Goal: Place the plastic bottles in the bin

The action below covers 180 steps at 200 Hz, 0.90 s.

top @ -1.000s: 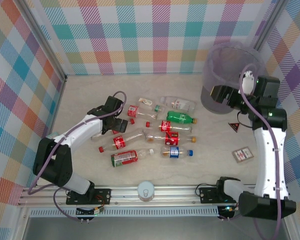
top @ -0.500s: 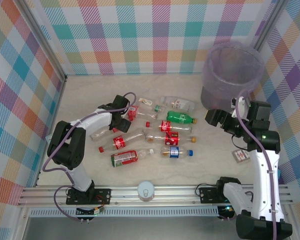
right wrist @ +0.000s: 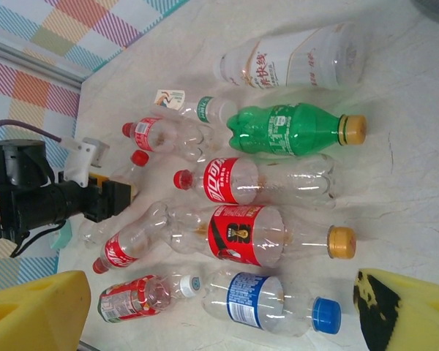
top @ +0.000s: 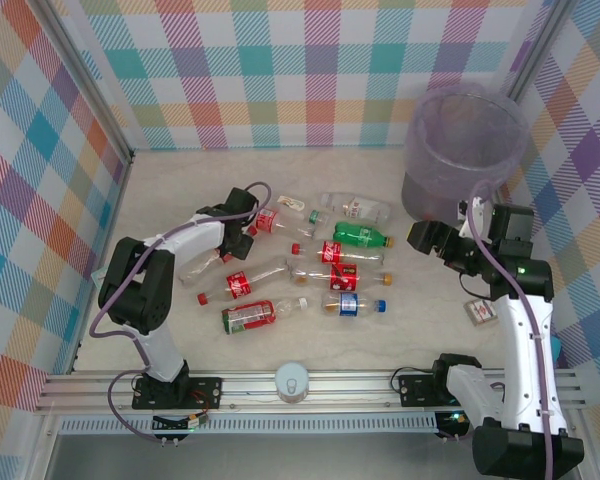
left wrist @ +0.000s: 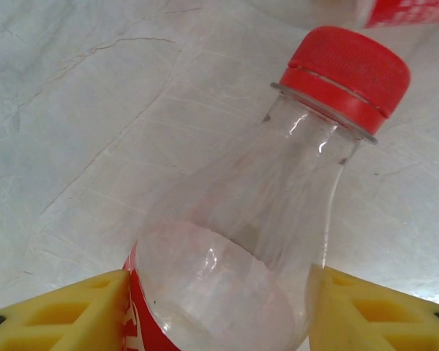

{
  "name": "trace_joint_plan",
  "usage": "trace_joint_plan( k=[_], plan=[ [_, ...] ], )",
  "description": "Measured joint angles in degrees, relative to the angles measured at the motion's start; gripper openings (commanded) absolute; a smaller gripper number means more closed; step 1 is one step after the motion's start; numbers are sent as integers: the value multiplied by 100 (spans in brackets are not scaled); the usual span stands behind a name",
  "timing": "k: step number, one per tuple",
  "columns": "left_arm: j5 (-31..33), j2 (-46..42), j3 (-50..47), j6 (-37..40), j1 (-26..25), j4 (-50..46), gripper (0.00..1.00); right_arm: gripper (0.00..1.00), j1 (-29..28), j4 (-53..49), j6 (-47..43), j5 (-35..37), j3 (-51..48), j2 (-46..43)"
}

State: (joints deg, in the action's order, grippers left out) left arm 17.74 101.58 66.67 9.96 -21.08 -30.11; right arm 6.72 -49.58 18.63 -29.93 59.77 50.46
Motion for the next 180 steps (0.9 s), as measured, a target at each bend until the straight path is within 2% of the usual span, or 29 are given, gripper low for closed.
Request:
trace_joint_plan(
  k=[48, 89, 115, 137, 157, 180],
  plan=[
    [146, -111, 79, -26, 103, -125, 49, 93, 0, 44, 7, -33, -225, -4],
    [520, -911, 393, -374, 103, -487, 47, 92, -199, 354, 146, -396, -330, -37],
    [579, -1722, 680, -802, 103, -627, 45, 92, -979, 809, 221, -577, -415, 26],
    [323, -2417, 817, -1305, 107, -645, 43, 92, -1875, 1443, 219, -772, -417, 269],
    [-197, -2883, 826, -1919, 114, -643, 43, 92, -2520, 2098, 216, -863, -422, 592],
    [-1163, -3211, 647, -2726, 114, -444, 43, 93, -3119, 2813, 256, -850, -422, 1117]
  ],
)
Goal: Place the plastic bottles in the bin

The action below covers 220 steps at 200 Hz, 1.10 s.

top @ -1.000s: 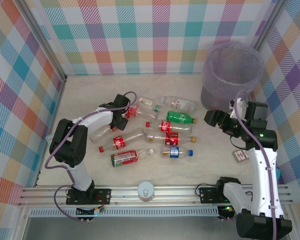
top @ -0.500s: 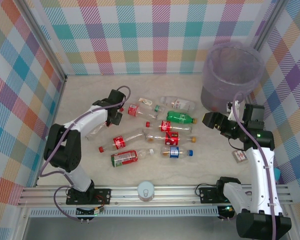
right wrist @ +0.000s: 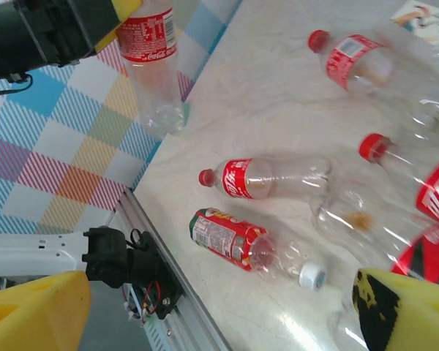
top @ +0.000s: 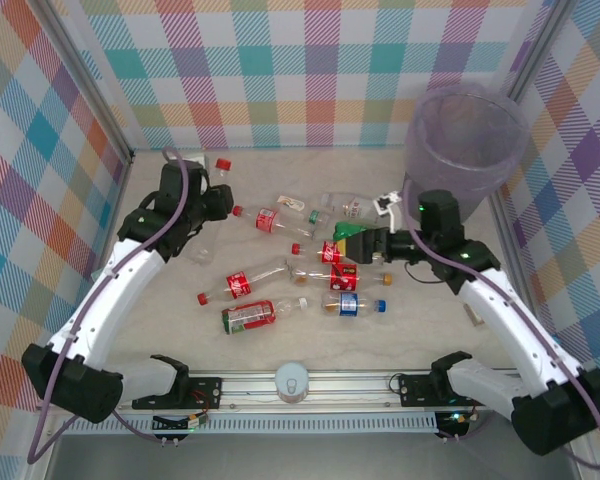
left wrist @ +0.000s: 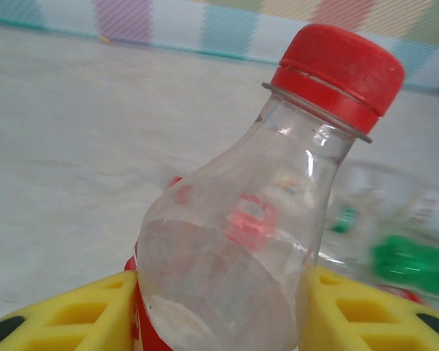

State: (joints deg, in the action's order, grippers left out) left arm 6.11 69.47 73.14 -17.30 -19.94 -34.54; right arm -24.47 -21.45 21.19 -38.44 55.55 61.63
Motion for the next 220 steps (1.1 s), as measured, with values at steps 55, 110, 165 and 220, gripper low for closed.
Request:
trace_joint_plan(
  k=[55, 110, 165, 220],
  plan=[
    [-2138, -85, -909, -1711, 0, 1266, 45, 90, -883, 1187, 28, -2, 61, 1207],
    [-3086, 267, -1506, -2968, -186, 2898, 44, 89, -938, 1749, 59, 61, 238, 1563],
    [-3316, 619, -1506, -3486, -640, 3801, 44, 80, -977, 1860, 55, 129, 509, 2120],
    [-3265, 688, -1506, -3698, -682, 4151, 44, 73, -964, 1578, -201, 446, 789, 2267]
  ],
)
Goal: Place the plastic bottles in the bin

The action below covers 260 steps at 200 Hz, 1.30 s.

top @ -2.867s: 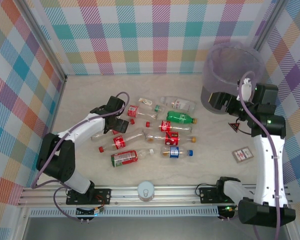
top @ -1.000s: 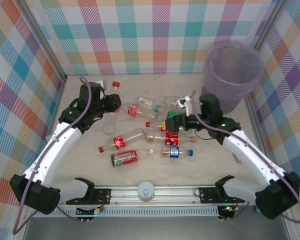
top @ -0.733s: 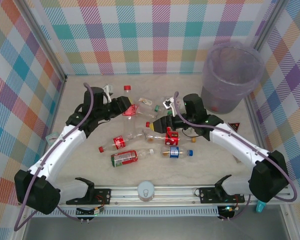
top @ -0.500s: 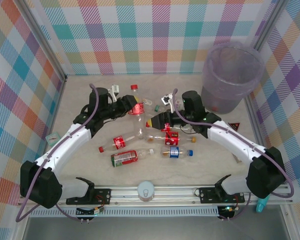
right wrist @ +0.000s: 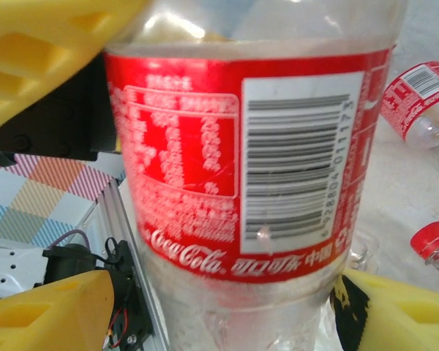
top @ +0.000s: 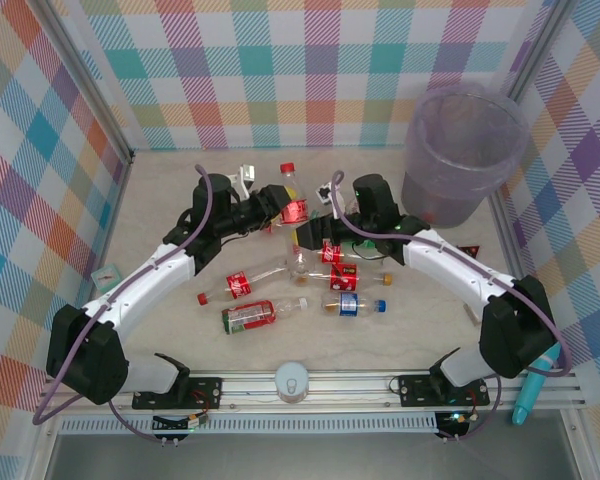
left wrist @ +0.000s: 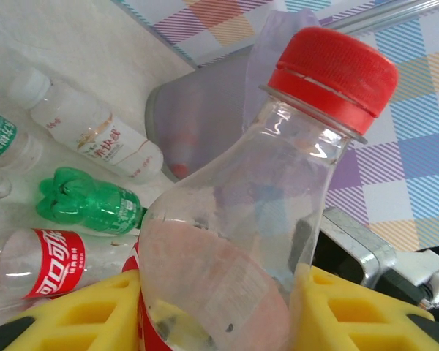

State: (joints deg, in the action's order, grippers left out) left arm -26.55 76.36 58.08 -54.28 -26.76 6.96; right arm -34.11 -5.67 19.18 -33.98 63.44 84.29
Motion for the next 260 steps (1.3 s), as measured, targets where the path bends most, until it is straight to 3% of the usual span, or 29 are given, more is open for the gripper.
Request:
trace_joint_plan(
  k=[10, 49, 86, 124, 169, 193, 220, 260],
  plan=[
    [-15, 13, -2, -31, -26, 79, 44, 69, -7, -63, -90, 92, 39, 37],
    [-42, 72, -46, -59, -90, 227, 45, 69, -26, -323, -251, 258, 129, 66],
    [-20, 125, -46, -83, -122, 396, 56, 63, -26, -566, -372, 380, 280, 66],
    [101, 129, -70, -83, -122, 413, 60, 58, -26, -723, -468, 492, 348, 66],
    [129, 37, -70, 114, -35, 247, 91, 54, -22, -957, -664, 835, 446, 61],
    [146, -404, -55, 323, 258, -280, 96, 54, 81, -1329, -833, 1182, 634, -17],
    [509, -1165, 188, 811, 638, -1154, 96, 52, 540, -1821, -1043, 1727, 1126, -280],
    [1056, -1700, 177, 1397, 638, -2251, 94, 53, 1733, -2159, -1384, 3163, 2553, -466]
  ],
)
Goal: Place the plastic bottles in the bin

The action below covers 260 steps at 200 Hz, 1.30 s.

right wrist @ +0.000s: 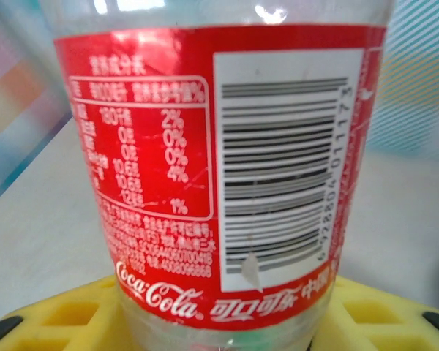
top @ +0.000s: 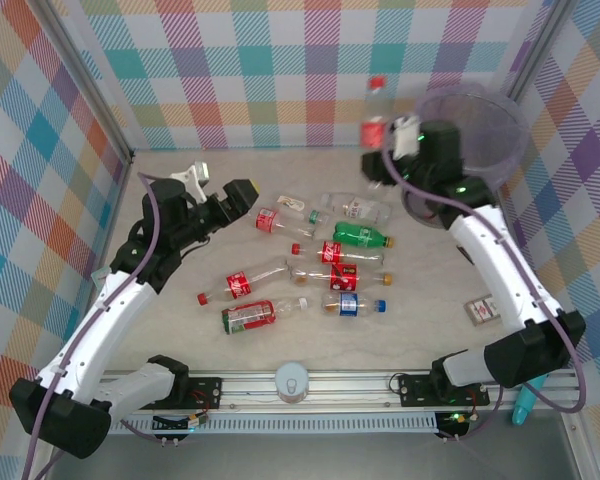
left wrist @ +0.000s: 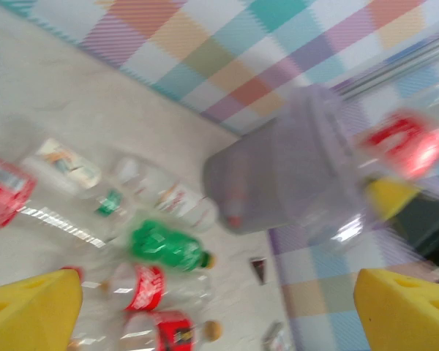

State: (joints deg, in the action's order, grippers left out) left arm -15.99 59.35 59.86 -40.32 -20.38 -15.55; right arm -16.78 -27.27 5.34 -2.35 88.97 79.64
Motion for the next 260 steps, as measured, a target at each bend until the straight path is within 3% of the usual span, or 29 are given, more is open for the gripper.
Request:
trace_joint_plan(
  k=[54, 102, 135, 188, 260],
  plan=[
    [1403, -295, -636, 614, -44, -1731, 92, 52, 1224, 737, -564, 1803, 1335, 649],
    [2568, -483, -654, 1025, -63, -2518, 92, 53, 1764, 743, -787, 2188, 1687, 2118],
    [3202, -487, -907, 837, -98, -2745, 89, 55, 1985, 516, -798, 2208, 1676, 2470],
    [3359, -667, -1663, 372, -98, -2758, 88, 68, 2076, 459, -763, 2175, 1646, 2470],
    [3346, -306, -1624, 719, -192, -2614, 90, 83, 2111, 354, -734, 2011, 1646, 2470]
  ],
)
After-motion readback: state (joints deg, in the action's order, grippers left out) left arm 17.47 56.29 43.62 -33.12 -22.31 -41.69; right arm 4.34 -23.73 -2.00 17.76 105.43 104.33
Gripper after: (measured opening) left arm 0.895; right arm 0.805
